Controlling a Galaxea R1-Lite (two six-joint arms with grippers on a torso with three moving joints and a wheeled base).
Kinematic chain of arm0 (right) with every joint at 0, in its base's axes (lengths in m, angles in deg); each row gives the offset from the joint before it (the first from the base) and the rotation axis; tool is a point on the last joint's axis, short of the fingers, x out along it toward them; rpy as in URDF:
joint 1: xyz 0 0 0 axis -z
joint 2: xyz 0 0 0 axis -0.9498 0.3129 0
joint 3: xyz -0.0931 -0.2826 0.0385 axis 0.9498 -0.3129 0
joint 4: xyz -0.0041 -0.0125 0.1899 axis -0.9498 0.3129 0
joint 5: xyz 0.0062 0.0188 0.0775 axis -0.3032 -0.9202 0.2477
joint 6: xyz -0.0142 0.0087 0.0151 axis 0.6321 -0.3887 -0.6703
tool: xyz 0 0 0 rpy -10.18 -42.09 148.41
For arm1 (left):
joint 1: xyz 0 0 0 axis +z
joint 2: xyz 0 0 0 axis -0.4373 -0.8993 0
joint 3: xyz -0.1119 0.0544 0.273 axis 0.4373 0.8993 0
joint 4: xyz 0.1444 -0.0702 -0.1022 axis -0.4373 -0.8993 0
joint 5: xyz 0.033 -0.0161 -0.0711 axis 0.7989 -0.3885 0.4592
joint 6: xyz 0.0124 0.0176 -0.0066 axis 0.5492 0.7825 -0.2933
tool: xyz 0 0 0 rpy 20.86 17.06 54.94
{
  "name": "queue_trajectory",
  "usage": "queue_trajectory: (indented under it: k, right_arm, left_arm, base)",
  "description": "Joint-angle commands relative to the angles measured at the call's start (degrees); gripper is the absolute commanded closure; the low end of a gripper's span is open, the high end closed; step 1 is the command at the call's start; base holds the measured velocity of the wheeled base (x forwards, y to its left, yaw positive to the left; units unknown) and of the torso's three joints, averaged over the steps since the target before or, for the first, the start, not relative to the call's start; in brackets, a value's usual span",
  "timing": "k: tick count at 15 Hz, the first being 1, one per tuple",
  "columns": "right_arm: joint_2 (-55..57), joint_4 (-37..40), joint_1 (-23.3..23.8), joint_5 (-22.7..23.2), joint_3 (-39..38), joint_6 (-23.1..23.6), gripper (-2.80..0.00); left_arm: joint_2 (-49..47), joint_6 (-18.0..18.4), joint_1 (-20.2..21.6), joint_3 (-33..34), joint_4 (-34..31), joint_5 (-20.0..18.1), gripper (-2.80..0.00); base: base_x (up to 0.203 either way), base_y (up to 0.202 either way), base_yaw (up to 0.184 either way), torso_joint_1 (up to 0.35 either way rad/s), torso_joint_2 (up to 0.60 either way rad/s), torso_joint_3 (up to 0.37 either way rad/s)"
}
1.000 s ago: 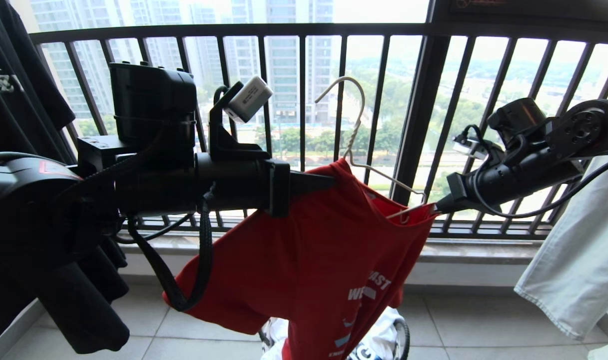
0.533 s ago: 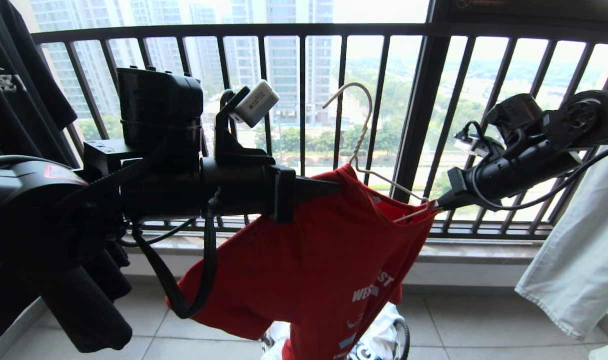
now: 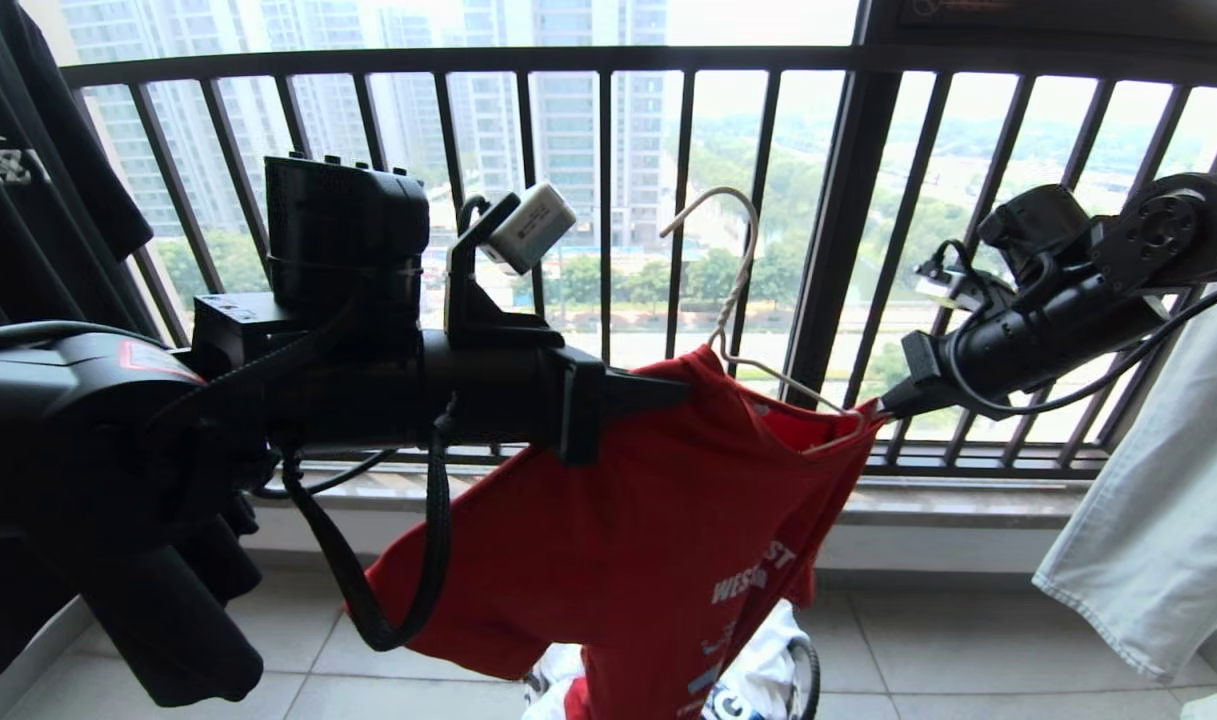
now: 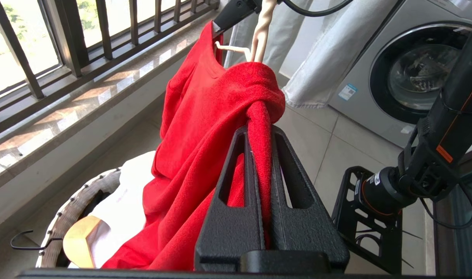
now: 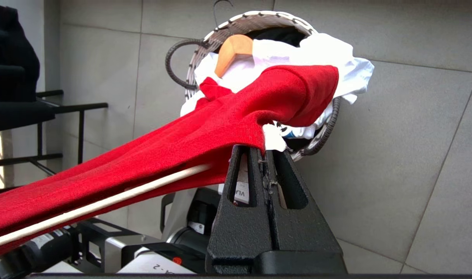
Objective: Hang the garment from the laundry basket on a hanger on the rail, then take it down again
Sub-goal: Hang the clothes on the clothes rack
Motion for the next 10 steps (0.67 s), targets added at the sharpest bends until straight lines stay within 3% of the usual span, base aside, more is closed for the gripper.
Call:
queue_trajectory:
  k: [1, 6, 10]
  right_arm:
    - [-1.02, 0.29, 0.29, 0.09, 0.22, -0.37, 0.0]
    - [-2.99, 0.15, 0.29, 0.17, 0.22, -1.08, 0.0]
    - [-3.98, -1.66, 0.2, 0.35, 0.45, -4.24, 0.0]
  left_arm:
    - [-1.15, -0.11, 0.03, -0.29, 0.14, -0.11, 0.0]
    - [-3.39, -0.34, 0.04, -0.69, 0.98, 0.07, 0.0]
    - [-8.73, -1.81, 0.06, -1.1, 6.46, 0.07, 0.0]
  base:
    - [0.0, 0.0, 0.0, 0.0, 0.0, 0.0]
    - [0.0, 0.0, 0.0, 0.0, 0.0, 0.0]
    - [0.0, 0.0, 0.0, 0.0, 0.0, 0.0]
